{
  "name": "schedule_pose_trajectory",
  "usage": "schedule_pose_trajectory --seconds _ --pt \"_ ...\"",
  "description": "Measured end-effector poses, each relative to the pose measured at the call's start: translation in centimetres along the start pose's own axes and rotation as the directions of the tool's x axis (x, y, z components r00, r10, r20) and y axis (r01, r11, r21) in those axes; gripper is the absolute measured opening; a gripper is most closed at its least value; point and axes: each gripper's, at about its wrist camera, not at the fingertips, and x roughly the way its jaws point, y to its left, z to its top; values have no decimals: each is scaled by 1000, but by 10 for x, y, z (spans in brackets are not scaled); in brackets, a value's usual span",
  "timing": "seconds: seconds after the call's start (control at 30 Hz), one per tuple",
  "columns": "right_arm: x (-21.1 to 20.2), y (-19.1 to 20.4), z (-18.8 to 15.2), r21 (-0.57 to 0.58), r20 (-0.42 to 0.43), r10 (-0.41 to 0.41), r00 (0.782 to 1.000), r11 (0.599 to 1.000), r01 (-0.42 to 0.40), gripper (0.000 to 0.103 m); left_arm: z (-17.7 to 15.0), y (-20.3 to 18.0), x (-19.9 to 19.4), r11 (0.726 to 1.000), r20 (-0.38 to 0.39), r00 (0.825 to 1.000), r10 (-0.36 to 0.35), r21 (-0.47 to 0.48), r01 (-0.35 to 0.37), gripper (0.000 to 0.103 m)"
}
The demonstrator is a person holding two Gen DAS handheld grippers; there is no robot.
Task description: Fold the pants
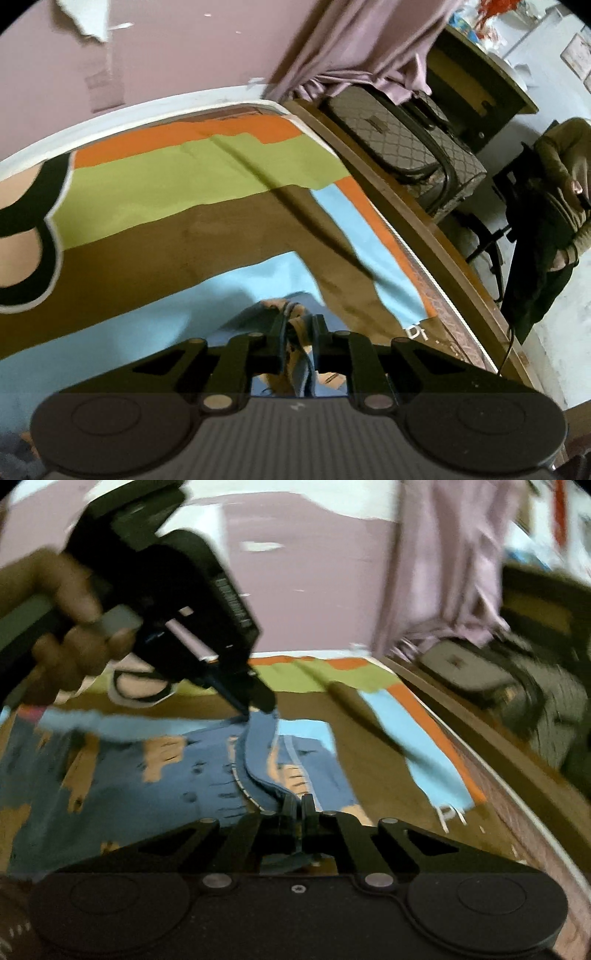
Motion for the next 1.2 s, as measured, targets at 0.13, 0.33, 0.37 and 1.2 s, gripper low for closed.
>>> schedule_pose_trajectory --seconds 0.13,0.33,0.37,1.2 --pt "5 -19 1 96 -18 -41 999 994 43 1 8 -5 15 997 -16 999 -51 -66 50 16" --pt "10 -32 -2 126 -49 -187 981 973 191 20 0 5 5 995 28 999 -31 -92 33 67" --pt "9 -33 -2 127 -41 -203 978 970 207 23 -3 7 1 997 35 999 -7 -80 10 67" --pt "6 18 -5 -94 -49 -25 998 995 20 76 -173 85 -130 885 272 852 447 5 -466 84"
